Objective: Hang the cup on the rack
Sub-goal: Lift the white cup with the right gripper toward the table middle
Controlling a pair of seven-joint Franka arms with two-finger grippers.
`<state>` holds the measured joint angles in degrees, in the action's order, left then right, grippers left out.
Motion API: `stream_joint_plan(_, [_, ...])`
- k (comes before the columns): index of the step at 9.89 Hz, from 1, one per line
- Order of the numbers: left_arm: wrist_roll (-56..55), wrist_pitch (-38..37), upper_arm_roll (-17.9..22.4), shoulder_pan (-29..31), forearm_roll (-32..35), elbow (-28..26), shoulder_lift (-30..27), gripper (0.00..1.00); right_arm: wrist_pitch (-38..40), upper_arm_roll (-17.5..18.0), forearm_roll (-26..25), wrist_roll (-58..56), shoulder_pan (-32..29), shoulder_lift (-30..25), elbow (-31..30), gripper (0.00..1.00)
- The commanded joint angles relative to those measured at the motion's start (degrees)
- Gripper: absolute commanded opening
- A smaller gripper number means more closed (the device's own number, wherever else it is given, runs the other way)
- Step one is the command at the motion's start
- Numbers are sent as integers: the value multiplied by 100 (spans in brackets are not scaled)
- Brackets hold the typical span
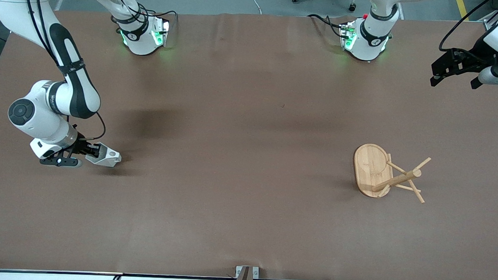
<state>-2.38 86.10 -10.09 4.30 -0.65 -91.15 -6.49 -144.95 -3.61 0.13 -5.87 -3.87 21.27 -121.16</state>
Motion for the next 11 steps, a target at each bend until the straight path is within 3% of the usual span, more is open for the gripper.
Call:
stream_joint_plan(1, [-52,-137,-11,-8,-23,45,148,100,27,45,127,-28,-43,-44,39,1])
stream_joint_plan(2, [-52,-137,-19,-8,-23,45,148,100,202,45,136,-124,-43,-53,171,1])
stream_joint_plan(6, [-43,-146,-19,-8,-32,45,148,100,3053,71,601,-635,306,-97,2188,1])
stream_joint_plan(7, [-43,-155,-19,0,-40,45,148,100,3399,115,750,-626,491,-97,2472,1])
stream_joint_plan(9, [-26,-172,-19,0,-32,62,166,100,3727,342,2500,-687,659,-97,2493,1])
stream_joint_plan(11, [-35,-172,-37,-95,-119,185,306,100,3833,947,3663,-731,722,-71,2475,1])
